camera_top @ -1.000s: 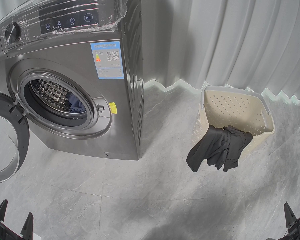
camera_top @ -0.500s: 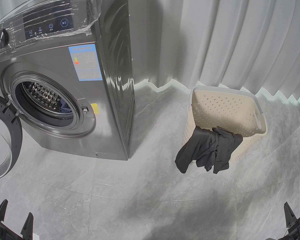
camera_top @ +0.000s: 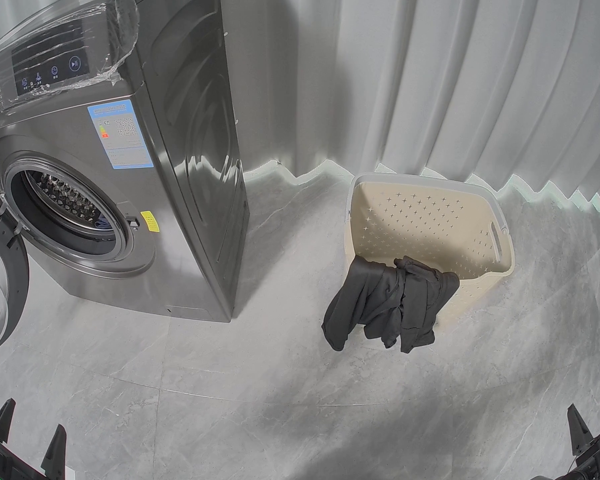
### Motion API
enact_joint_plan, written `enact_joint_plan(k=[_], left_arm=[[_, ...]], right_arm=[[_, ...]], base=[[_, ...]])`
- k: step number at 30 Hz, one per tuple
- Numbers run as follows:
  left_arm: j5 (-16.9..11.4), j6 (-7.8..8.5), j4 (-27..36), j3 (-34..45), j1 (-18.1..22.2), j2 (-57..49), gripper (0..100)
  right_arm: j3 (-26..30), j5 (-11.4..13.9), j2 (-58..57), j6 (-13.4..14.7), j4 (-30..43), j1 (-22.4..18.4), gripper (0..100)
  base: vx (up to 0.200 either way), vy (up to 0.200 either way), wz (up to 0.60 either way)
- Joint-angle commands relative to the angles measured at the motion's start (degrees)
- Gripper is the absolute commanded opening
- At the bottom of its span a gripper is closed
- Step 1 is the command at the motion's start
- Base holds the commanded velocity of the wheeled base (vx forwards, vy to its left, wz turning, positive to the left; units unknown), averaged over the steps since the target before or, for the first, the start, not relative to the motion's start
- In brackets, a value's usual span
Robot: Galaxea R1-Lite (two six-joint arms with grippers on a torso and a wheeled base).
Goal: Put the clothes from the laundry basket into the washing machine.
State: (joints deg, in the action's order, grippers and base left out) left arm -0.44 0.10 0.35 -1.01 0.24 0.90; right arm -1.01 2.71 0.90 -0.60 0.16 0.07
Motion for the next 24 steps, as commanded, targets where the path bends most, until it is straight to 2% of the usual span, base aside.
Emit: enact_joint_plan(k=[1,5,17,24], left_arm=[[0.0,-0.01,0.0,0.84,0.02,-0.73,100],[0.0,-0.01,0.0,0.84,0.02,-0.81,100],[0.0,-0.01,0.09,0.84,-0.07,-0.73,100],[0.0,-0.01,0.09,0.84,0.02,-0.73,100]], right_arm=[[0.92,0.02,-0.9,-0.02,0.02,0.01,100],[0.92,0.02,-0.81,-0.02,0.02,0.01,100],[0.92,0.02,-0.9,-0.02,0.02,0.01,100],[0.92,0.02,-0.9,-0.02,0.02,0.01,100]], base=[[0.0,-0.2,0.0],[0.0,-0.2,0.0],[0.0,0.0,0.0],[0.0,-0.171,0.0]])
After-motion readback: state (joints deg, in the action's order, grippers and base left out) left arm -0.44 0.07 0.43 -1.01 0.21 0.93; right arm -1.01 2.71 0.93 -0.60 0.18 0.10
